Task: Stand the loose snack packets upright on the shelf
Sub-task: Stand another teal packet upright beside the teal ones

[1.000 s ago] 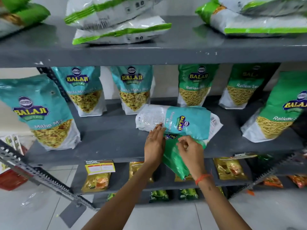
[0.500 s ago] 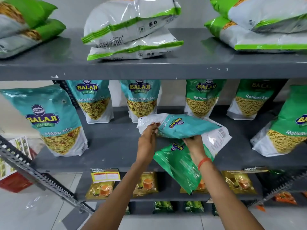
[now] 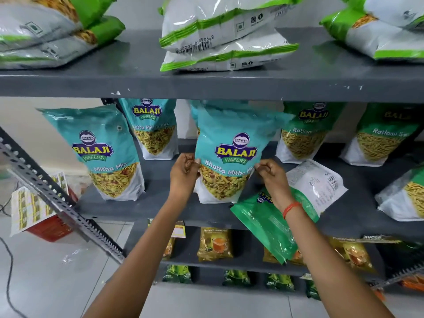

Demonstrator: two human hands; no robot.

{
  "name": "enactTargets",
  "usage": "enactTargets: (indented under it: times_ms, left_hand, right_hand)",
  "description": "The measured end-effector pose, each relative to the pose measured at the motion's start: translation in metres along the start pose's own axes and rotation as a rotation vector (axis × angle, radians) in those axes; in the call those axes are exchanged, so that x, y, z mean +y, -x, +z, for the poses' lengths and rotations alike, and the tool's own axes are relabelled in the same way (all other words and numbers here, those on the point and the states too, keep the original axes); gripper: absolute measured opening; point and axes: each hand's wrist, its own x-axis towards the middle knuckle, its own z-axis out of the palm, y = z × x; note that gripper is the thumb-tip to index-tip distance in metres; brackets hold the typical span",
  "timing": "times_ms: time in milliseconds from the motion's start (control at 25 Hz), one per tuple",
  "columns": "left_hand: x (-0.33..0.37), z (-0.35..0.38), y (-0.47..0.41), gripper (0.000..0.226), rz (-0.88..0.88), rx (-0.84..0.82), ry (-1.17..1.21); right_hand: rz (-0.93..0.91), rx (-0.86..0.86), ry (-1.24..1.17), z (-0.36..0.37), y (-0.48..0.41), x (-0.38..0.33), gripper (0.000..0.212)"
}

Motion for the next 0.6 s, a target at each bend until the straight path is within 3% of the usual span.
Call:
enactTargets:
  times_ms: [120,280,600]
  left_hand:
    - [0.009,-0.018,0.014,0.002,-0.078,0.008,-0.051]
    - [0.024,-0.035,0.043,0.003,-0.180,-0.015,0.072]
    - [0.042,-0.054,0.056,0.006,-0.228,-0.068,0.083]
  right_hand:
    - [0.014,-0.038,-0.030,0.004,0.028,-0.012,0.012]
    - [0.070,-0.064,-0.087,-0.004,0.062,-0.030,0.017]
    - [0.081,-0.095,-0.081,-0.007,0.080,-0.046,0.011]
